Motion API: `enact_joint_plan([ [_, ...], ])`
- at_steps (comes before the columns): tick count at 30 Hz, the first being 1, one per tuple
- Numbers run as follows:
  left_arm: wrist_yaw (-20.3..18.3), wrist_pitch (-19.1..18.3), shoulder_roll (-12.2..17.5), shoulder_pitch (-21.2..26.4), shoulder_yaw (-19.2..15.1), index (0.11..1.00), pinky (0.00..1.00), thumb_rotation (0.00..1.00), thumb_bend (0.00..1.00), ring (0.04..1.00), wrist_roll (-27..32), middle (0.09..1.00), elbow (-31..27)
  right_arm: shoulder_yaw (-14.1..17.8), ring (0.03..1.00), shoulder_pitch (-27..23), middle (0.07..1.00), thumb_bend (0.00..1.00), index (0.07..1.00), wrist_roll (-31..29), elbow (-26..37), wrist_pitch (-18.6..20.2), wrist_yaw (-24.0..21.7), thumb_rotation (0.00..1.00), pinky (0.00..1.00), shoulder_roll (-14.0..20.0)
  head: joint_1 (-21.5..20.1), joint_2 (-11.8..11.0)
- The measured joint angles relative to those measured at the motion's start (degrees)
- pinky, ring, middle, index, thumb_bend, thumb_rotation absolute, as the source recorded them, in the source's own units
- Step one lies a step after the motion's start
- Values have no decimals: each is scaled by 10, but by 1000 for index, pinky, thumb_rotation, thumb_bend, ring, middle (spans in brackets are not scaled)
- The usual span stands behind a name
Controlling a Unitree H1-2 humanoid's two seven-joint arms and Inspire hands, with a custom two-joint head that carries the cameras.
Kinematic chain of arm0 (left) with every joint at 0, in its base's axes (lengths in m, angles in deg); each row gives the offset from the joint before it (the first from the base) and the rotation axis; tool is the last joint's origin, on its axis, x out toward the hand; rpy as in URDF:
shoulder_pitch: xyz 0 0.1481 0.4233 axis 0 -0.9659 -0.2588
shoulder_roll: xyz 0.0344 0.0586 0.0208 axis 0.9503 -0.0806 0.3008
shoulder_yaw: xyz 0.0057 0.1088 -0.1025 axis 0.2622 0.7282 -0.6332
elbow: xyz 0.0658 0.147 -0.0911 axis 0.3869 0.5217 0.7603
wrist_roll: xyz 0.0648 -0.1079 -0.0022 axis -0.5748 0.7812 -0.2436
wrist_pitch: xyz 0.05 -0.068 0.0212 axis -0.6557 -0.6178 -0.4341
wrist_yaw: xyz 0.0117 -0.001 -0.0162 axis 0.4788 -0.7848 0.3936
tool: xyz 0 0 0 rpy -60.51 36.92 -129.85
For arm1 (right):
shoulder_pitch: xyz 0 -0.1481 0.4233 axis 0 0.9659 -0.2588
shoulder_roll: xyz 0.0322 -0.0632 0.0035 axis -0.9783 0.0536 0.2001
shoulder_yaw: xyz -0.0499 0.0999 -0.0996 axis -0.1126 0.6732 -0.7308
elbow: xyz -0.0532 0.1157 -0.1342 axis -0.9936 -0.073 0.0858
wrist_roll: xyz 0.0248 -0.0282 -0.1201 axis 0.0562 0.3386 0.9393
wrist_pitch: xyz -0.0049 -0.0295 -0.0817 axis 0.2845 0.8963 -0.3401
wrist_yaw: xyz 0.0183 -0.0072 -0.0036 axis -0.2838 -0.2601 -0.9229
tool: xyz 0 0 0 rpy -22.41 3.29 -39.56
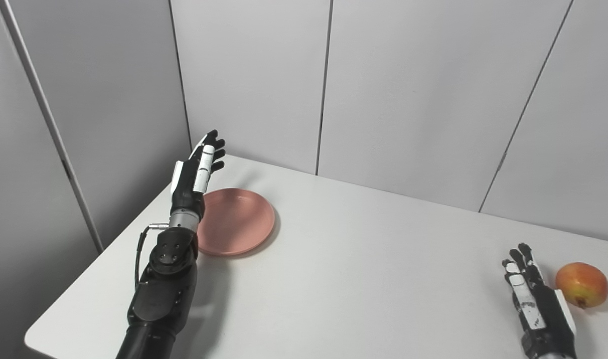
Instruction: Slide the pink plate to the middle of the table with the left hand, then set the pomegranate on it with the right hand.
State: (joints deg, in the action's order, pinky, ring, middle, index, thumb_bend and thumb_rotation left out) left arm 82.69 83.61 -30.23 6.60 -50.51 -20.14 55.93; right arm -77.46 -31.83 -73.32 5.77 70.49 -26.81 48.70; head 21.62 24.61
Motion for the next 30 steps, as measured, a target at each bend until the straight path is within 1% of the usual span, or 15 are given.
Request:
enact_joint_plan([
  [6,14,6,8,0,-4,814,782,1000,635,813,-13,820,19,0,958,-4,976,499,999,4,-5,0,1,782,987,0,0,-1],
  [10,15,7,19,-1,-8,815,783,1000,639,816,-15,822,27,1,964,-4,981,481,1000,0,-5,0,0,776,995,0,0,-1],
  [14,15,16,31,-2,-17,813,767,1000,654,808,-12,817,46,1,962,-4,979,492,1000,-1,-6,0,0,772,997,0,0,-1],
  [17,15,25,37,-2,-25,810,766,1000,661,807,-3,813,72,1,965,-4,981,494,1000,-1,-6,0,0,776,999,1,1,0],
  [18,14,30,37,-2,-27,808,765,1000,679,807,1,813,80,1,966,-4,982,503,1000,-1,-6,0,0,776,998,1,2,0],
  [23,-2,65,39,-1,-27,807,764,1000,694,810,19,815,139,2,963,-4,980,513,1000,-1,-6,0,-1,766,994,1,2,-1],
  [27,-8,87,42,4,-27,793,741,1000,701,792,29,800,183,2,963,-4,979,508,1000,-2,-6,0,0,764,993,1,2,-1],
  [30,-10,93,47,12,-27,789,737,1000,705,787,30,796,215,2,964,-4,979,503,1000,-2,-6,0,0,759,990,1,1,-1],
])
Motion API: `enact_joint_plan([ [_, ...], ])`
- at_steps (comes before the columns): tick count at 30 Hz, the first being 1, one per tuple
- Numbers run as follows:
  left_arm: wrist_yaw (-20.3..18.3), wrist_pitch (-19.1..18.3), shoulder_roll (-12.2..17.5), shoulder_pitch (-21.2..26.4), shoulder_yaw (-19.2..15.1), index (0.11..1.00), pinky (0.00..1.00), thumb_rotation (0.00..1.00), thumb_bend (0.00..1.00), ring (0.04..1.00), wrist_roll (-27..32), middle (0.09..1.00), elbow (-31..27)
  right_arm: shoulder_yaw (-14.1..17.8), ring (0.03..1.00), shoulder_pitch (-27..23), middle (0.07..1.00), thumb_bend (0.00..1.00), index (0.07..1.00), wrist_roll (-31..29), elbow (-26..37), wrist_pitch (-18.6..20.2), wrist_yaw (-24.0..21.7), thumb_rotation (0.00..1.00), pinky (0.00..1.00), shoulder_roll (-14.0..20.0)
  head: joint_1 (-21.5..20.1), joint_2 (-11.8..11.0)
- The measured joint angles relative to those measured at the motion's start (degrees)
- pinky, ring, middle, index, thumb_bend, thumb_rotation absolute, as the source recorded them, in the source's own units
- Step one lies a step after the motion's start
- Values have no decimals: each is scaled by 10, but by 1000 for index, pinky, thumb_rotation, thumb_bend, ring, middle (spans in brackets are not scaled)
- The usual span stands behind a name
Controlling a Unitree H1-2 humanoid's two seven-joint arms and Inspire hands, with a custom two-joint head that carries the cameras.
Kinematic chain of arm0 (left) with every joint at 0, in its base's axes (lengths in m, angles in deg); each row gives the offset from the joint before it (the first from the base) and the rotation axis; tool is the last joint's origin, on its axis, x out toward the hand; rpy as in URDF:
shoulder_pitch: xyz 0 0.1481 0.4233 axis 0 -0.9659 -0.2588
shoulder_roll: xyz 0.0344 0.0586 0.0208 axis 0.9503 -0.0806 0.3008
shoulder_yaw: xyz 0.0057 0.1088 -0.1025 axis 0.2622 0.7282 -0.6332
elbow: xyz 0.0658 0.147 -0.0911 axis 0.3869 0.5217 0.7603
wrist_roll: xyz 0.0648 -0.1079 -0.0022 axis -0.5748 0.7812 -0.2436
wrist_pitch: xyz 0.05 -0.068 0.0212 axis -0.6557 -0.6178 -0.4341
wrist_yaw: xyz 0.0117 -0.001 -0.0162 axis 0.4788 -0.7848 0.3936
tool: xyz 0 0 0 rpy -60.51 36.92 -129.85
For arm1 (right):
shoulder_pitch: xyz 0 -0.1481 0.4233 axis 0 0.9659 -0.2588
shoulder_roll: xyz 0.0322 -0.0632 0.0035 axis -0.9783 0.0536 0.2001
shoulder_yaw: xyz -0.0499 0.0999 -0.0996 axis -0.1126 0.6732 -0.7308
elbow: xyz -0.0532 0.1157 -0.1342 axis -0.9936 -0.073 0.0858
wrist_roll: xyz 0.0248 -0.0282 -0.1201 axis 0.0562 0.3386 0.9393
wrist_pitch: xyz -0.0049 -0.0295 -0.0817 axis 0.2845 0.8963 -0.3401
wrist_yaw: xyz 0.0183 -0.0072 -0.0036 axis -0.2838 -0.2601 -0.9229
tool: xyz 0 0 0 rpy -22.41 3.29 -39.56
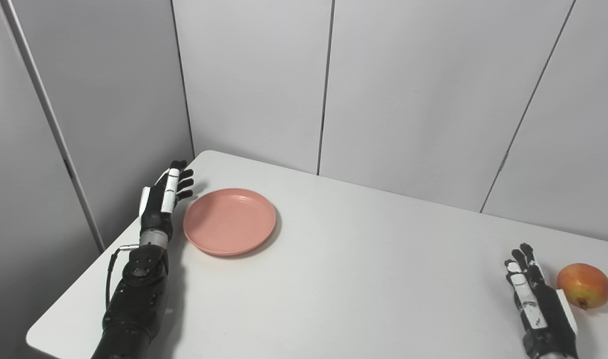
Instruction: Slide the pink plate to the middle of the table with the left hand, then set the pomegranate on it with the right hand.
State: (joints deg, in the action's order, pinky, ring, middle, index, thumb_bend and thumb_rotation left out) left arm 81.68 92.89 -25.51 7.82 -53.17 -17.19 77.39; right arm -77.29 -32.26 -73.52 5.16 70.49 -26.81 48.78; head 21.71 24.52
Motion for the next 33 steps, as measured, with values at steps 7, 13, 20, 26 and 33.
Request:
enact_joint_plan([
  [7,-8,29,6,15,4,811,762,1000,676,803,7,816,46,1,964,0,978,507,1000,0,0,0,0,767,980,0,1,2],
  [13,-26,36,4,18,0,827,810,1000,657,826,36,833,53,1,961,0,978,502,1000,0,0,0,1,763,974,0,1,2],
  [20,-45,38,0,26,-1,804,786,1000,637,811,69,813,65,1,955,0,973,508,997,0,1,0,1,750,961,0,0,4],
  [26,-73,41,-11,39,2,820,798,1000,639,828,89,830,75,1,957,0,976,502,1000,0,1,0,1,760,965,-1,0,4],
  [33,-91,35,-30,48,7,839,802,1000,636,838,96,844,72,2,956,0,975,494,1000,0,1,0,1,763,963,-1,0,5],
])
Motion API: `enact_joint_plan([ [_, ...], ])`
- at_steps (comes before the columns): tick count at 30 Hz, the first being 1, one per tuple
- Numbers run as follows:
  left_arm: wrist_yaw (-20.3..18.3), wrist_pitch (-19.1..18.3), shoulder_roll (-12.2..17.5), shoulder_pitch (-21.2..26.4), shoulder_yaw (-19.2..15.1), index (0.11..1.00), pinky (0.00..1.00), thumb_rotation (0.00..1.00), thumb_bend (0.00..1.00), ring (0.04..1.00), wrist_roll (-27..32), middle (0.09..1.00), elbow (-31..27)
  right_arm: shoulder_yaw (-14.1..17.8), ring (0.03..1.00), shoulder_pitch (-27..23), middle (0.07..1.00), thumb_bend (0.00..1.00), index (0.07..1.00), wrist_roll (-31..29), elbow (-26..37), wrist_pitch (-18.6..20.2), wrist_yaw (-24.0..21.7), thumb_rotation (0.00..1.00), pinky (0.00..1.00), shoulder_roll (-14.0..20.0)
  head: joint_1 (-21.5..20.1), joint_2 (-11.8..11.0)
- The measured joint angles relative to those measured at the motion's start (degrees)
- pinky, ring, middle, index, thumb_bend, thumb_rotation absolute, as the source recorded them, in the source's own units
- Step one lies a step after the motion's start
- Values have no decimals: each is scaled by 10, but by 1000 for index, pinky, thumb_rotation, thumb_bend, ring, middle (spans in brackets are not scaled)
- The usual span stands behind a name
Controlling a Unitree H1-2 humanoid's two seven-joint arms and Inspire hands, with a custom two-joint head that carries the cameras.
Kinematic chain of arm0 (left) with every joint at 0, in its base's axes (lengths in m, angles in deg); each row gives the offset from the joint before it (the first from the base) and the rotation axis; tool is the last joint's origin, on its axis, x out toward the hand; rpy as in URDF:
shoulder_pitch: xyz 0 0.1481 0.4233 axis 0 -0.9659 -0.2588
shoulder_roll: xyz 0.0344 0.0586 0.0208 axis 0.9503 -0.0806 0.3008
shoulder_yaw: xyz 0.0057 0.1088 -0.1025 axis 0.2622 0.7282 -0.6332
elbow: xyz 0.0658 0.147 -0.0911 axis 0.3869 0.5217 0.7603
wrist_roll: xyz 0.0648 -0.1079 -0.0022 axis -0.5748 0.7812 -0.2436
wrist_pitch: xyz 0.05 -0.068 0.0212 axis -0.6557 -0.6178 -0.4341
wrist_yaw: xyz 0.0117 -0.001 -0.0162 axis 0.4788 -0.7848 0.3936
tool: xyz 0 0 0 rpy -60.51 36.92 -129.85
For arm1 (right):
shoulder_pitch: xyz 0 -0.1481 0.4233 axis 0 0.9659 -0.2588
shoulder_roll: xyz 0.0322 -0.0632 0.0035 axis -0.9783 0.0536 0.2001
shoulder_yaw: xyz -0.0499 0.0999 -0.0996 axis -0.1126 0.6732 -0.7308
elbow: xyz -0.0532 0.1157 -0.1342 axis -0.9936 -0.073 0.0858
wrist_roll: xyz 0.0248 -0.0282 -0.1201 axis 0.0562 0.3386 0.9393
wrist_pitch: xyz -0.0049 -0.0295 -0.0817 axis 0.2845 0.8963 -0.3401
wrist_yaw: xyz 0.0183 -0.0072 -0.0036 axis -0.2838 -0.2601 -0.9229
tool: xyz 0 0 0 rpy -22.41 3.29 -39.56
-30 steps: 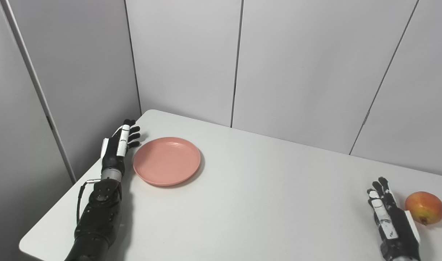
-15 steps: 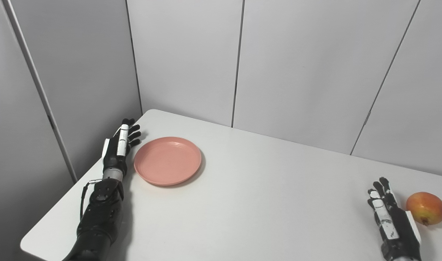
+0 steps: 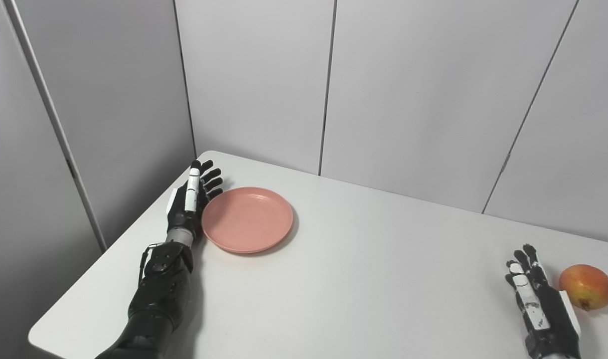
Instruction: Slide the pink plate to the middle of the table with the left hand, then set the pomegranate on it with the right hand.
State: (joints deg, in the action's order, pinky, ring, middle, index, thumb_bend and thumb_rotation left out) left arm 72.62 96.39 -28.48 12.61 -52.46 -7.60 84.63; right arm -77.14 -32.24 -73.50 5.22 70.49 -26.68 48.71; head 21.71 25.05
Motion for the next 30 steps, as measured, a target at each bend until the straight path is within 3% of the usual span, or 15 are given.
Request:
enact_joint_plan([
  [10,-18,-10,-6,-2,9,835,830,1000,624,840,1,841,-12,0,953,0,972,503,998,3,0,0,0,768,960,0,1,1],
  [30,-29,-77,-64,-18,56,875,861,1000,610,883,-4,882,-103,-1,946,1,968,488,992,7,3,0,3,771,956,-1,-9,5],
])
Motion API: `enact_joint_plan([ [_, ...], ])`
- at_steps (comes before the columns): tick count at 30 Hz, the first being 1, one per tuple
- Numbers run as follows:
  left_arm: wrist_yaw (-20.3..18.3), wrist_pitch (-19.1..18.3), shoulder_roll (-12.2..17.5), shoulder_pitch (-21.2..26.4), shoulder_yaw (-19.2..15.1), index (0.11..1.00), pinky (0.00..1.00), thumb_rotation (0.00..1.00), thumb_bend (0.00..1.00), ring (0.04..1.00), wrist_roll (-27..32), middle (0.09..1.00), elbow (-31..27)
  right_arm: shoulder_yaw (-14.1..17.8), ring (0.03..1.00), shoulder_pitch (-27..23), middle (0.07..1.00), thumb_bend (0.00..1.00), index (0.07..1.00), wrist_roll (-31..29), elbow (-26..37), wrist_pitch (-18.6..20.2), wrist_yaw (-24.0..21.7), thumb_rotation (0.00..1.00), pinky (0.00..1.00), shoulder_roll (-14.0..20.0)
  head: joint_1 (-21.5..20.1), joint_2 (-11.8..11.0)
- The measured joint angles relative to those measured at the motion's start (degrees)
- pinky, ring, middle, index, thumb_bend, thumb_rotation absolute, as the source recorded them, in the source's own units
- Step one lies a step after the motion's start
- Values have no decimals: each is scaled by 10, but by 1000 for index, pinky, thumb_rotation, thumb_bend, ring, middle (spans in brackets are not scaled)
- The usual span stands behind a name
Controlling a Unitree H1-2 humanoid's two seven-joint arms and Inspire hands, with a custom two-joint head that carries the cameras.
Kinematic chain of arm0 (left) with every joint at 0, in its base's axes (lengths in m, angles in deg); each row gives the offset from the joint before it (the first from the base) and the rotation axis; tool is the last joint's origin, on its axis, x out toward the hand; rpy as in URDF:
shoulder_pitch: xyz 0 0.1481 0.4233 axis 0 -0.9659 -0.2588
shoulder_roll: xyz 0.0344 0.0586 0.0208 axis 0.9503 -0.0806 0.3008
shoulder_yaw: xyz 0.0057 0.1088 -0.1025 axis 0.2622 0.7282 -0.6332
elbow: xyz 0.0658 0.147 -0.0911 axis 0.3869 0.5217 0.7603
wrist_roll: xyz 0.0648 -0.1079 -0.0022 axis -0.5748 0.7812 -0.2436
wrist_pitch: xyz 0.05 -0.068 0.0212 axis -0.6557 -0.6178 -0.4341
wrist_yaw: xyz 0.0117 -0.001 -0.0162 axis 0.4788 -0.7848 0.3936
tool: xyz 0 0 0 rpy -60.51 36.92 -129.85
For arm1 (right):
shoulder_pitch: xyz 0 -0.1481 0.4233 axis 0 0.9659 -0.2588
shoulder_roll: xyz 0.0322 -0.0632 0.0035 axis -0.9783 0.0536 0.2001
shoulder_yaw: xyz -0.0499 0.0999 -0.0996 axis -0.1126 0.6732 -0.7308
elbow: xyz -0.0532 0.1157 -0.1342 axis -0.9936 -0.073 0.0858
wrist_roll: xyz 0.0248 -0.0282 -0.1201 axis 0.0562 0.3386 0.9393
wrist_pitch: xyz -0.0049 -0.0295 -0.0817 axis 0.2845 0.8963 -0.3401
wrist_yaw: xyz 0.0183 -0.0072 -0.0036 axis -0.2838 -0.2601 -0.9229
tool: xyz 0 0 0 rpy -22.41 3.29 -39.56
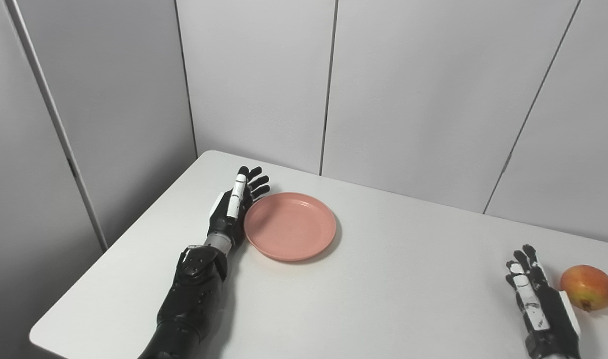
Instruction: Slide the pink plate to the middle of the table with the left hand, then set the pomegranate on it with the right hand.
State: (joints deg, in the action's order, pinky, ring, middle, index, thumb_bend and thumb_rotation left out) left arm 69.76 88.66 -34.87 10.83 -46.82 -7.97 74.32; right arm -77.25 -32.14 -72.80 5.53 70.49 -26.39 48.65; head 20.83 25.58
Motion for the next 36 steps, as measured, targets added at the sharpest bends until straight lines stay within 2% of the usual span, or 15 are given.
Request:
enact_joint_plan([
  [15,12,-58,-51,-7,0,872,862,1000,615,871,6,869,-57,-6,951,3,967,510,988,20,4,0,5,782,965,-1,-20,8],
  [31,25,-67,-85,-25,38,878,881,1000,604,888,-27,879,-93,-7,955,3,968,542,980,23,6,0,10,809,980,-4,-40,15],
  [33,26,-67,-88,-28,44,882,881,1000,626,889,-33,882,-99,-7,958,3,970,546,979,22,6,1,10,792,985,-4,-47,18],
  [36,28,-67,-94,-35,49,890,894,1000,608,898,-37,892,-109,-6,952,3,965,553,974,17,7,1,10,776,978,-7,-56,20],
])
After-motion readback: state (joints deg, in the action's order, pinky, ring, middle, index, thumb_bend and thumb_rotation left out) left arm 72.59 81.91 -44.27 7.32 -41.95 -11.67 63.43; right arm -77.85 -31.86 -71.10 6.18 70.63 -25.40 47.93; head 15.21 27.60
